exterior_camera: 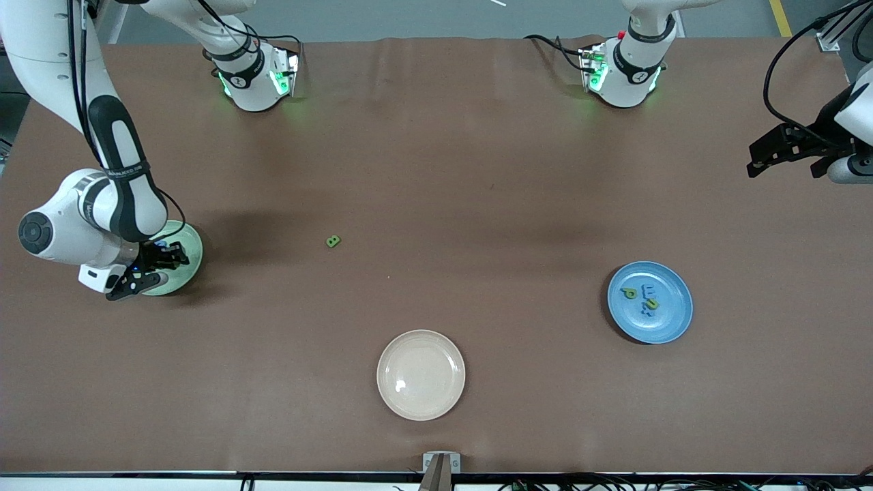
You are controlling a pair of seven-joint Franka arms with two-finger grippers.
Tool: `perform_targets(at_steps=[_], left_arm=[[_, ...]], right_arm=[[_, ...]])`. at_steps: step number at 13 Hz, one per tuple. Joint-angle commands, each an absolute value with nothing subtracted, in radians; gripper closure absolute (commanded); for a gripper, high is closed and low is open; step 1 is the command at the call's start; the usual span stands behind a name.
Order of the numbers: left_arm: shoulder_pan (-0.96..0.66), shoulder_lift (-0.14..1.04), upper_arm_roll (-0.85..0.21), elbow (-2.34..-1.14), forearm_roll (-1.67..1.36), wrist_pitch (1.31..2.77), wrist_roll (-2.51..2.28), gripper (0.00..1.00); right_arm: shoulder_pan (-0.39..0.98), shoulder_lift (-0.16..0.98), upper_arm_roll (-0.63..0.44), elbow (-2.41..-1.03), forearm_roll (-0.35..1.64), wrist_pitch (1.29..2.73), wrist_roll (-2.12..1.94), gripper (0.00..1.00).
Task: Sort upper and lower case letters into plates
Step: 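Lower the green N onto the green plate and open the right gripper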
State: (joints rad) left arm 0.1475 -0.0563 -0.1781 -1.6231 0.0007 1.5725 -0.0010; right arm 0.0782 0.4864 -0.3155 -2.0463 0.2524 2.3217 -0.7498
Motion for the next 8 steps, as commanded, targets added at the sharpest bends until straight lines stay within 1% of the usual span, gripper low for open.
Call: perform_targets(at_steps=[1, 2, 5, 6, 8], left_arm=[[0.149, -0.071, -0.179, -1.638, -0.015, 1.583, -0.008, 0.00], [0.149, -0.072, -0.179, -1.637, -0.014, 1.582, -0.008, 0.00], [0.147, -0.072, -0.179, -1.634, -0.014, 1.582, -0.008, 0.00], [0.147, -0.074, -0.179, -1.634, -0.014, 1.582, -0.008, 0.00], [0.146, -0.074, -0.181, -1.634, -0.014, 1.577, -0.012, 0.00]], right_arm=[[0.086, 0.479, -0.316, -2.054, 0.261, 2.324, -0.739, 0.46], [0.086, 0.471, -0.316, -2.054, 0.262, 2.318, -0.738, 0.00], [0.126, 0.364, -0.319, -2.039, 0.261, 2.208, -0.712, 0.00], [0.156, 0.315, -0.321, -2.040, 0.252, 2.168, -0.634, 0.00], [0.228, 0.252, -0.322, -2.046, 0.241, 2.093, -0.482, 0.00]])
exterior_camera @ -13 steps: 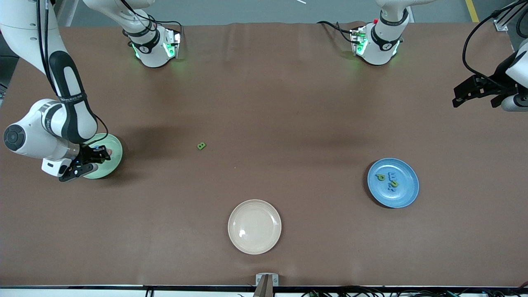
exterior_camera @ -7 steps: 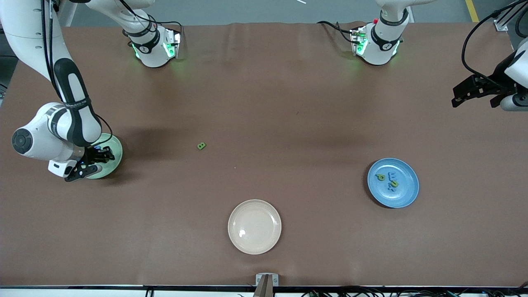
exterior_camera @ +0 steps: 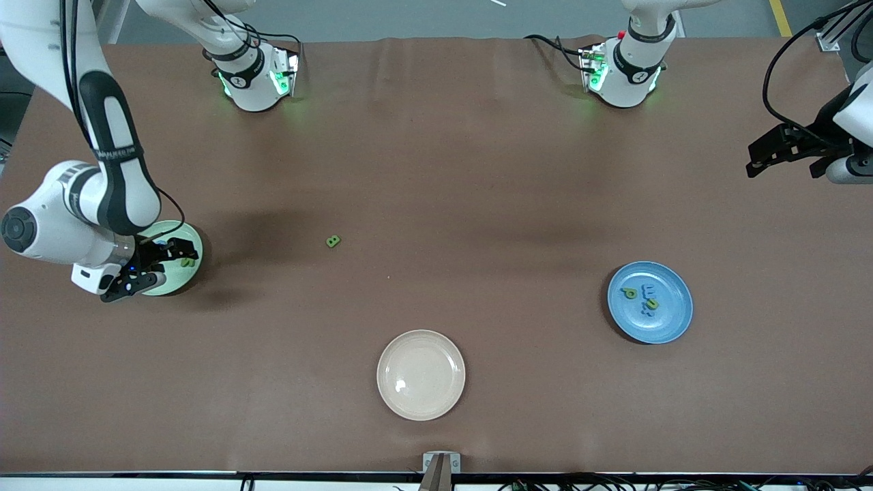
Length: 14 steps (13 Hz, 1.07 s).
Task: Sort upper and lower case letters into plates
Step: 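Lower the green N onto the green plate and open the right gripper, then move the right gripper to the green B and close on it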
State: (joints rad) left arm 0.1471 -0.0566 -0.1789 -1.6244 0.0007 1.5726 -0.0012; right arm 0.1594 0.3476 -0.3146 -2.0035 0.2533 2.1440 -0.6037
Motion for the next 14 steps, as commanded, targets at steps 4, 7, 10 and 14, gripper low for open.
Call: perform_targets(at_steps=[4, 7, 10, 14], left_arm=[[0.153, -0.080, -0.202, -1.634, -0.009, 1.574, -0.038, 0.00], [0.155, -0.083, -0.201, -1.638, -0.009, 1.569, -0.038, 0.00], [0.155, -0.081, -0.201, -1.637, -0.009, 1.569, -0.038, 0.00], [0.155, -0.080, -0.199, -1.637, -0.009, 1.575, -0.038, 0.00]], right_arm=[[0.420, 0.190, -0.319, -2.097, 0.232, 2.060, -0.220, 0.00], [0.562, 0.190, -0.316, -2.134, 0.232, 2.129, -0.184, 0.00], [0.705, 0.201, -0.314, -2.200, 0.232, 2.306, -0.186, 0.00], [0.834, 0.271, -0.316, -2.218, 0.230, 2.434, -0.230, 0.00]])
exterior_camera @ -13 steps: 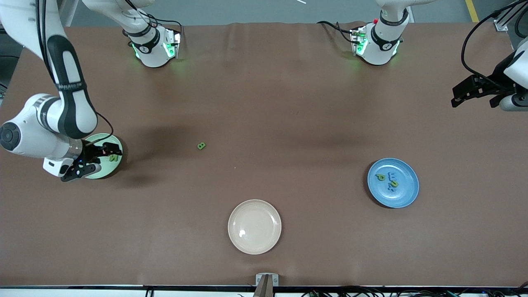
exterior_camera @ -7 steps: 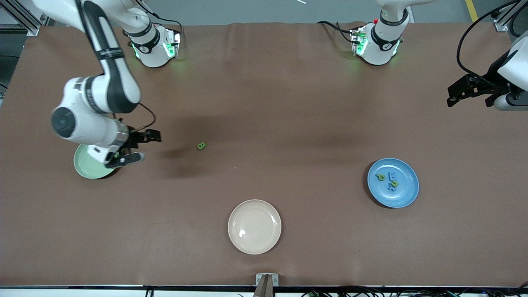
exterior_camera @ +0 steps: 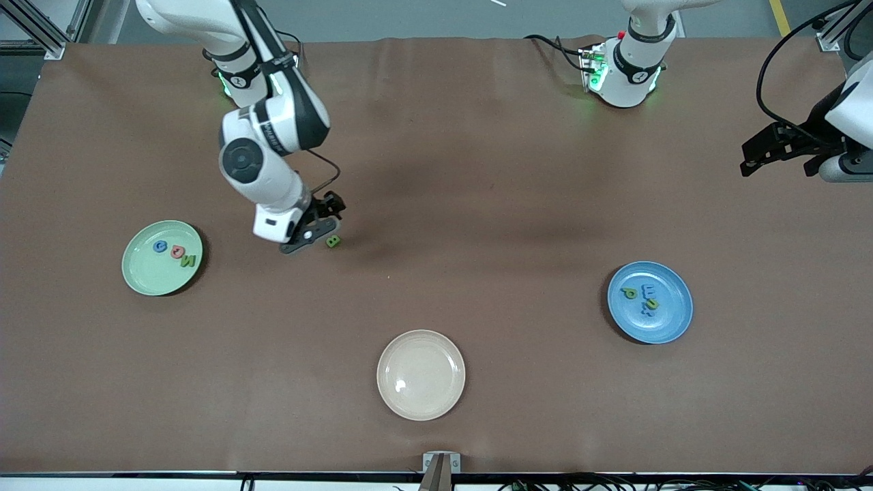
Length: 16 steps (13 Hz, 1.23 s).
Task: Sort upper and lower case letters into plates
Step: 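Move the right gripper to the green B and close on it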
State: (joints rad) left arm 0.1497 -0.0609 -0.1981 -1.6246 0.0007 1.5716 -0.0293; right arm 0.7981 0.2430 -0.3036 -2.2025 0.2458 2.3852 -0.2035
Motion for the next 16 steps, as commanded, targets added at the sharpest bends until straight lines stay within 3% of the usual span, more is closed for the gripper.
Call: perform_targets(at_steps=[1, 11, 16], left_arm=[[0.155, -0.075, -0.199, -1.635, -0.009, 1.578, -0.038, 0.00], [0.153, -0.083, -0.202, -1.631, -0.009, 1.578, -0.037, 0.00], [0.153, -0.077, -0.202, -1.631, -0.009, 1.582, -0.037, 0.00]], right_arm=[[0.848, 0.297, -0.316, -2.220, 0.230, 2.462, -0.265, 0.00], [0.808, 0.422, -0.316, -2.210, 0.229, 2.586, -0.451, 0.00], [0.808, 0.442, -0.316, -2.209, 0.230, 2.591, -0.448, 0.17]])
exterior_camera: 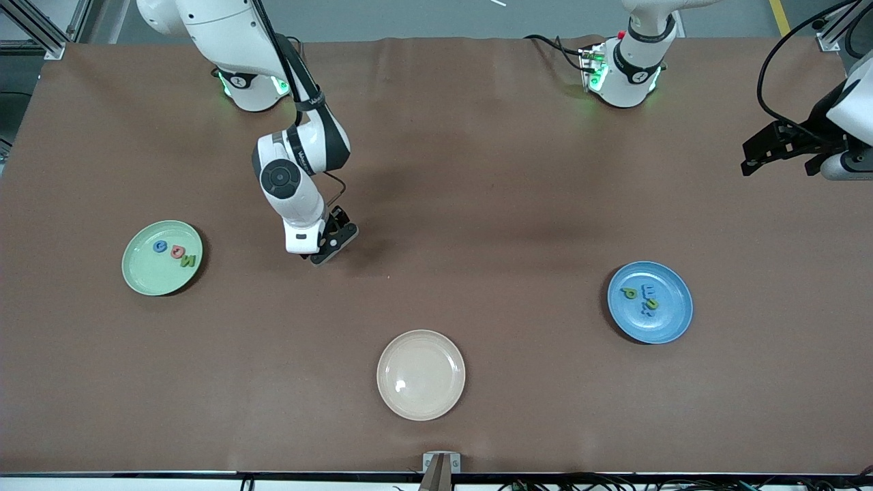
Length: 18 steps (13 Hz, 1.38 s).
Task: Sort upper and lower case letters into plates
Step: 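Move the right gripper to the green B and close on it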
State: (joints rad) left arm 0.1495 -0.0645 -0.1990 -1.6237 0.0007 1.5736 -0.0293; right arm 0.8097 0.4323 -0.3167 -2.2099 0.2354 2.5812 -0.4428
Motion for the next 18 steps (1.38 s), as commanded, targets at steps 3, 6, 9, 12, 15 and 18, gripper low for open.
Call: perform_targets(at_steps=[3, 6, 9, 12, 15, 18], left_arm=[[0.155, -0.080, -0.202, -1.632, -0.009, 1.580, -0.032, 0.00], [0.155, -0.081, -0.202, -1.631, -0.009, 1.578, -0.032, 0.00], [0.155, -0.092, -0.202, -1.626, -0.017, 1.577, -0.023, 0.00], [0.155, -0.097, -0.199, -1.626, 0.003, 1.578, -0.006, 0.00], [0.155, -0.095, -0.196, -1.626, -0.002, 1.572, -0.003, 0.00], [0.155, -0.087, -0.195, -1.626, -0.003, 1.575, -0.005, 0.00]], right_arm=[[0.810, 0.442, -0.314, -2.209, 0.232, 2.589, -0.445, 0.18], [0.818, 0.442, -0.314, -2.209, 0.235, 2.591, -0.442, 0.18], [0.818, 0.448, -0.314, -2.207, 0.236, 2.592, -0.442, 0.19], [0.819, 0.463, -0.314, -2.204, 0.236, 2.609, -0.442, 0.19], [0.821, 0.463, -0.314, -2.204, 0.238, 2.609, -0.442, 0.23], [0.822, 0.463, -0.314, -2.204, 0.238, 2.609, -0.440, 0.29]])
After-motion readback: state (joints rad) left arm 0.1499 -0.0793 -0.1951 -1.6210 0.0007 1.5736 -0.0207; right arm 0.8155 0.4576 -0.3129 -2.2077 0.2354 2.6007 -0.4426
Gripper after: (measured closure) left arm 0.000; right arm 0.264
